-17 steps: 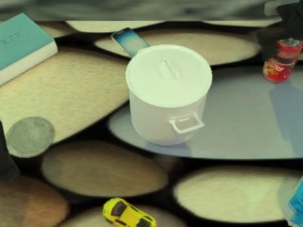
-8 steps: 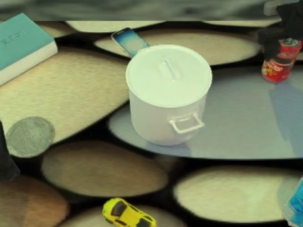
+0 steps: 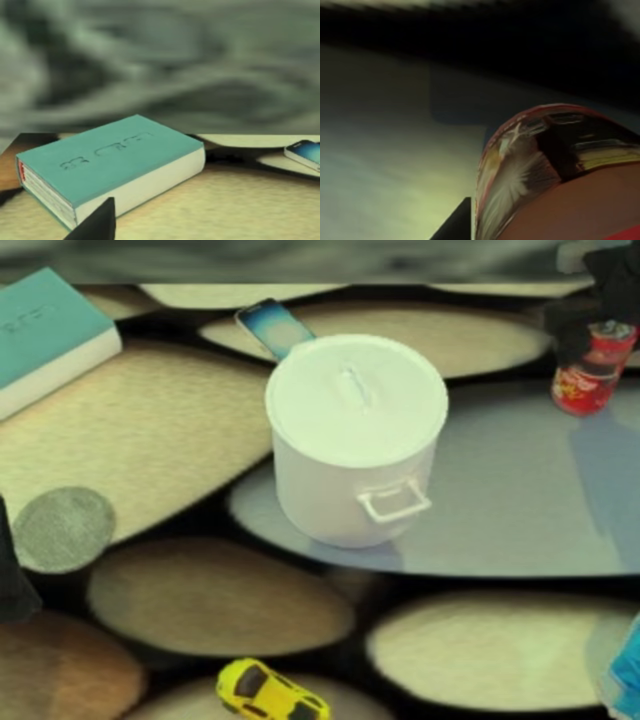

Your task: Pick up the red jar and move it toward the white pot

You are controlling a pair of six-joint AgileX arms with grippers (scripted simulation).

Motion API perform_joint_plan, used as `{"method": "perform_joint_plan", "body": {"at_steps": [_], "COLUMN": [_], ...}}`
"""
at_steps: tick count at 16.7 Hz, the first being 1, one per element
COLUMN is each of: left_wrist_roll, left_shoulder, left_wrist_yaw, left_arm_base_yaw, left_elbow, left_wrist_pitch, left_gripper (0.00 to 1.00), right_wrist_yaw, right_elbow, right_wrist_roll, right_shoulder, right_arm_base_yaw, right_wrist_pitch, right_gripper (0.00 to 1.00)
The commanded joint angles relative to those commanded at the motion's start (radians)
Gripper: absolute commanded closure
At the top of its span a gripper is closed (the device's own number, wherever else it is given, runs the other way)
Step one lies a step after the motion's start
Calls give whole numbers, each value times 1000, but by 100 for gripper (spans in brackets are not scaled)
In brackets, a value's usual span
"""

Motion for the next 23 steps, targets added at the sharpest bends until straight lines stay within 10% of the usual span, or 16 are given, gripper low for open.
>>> {"method": "perform_joint_plan", "body": {"at_steps": [23], "left_wrist_roll": [0], "left_shoulder": [0], "left_wrist_yaw": [0], "left_arm_base_yaw": [0], "left_elbow": [0], "left_wrist_pitch": [0], "left_gripper": [0], "right_wrist_yaw": [-4], "right_elbow": [-682], "right_wrist_roll": [25], "right_shoulder": [-601], "right_arm_base_yaw": [21], "right_wrist_pitch": [79], "right_gripper": [100]}}
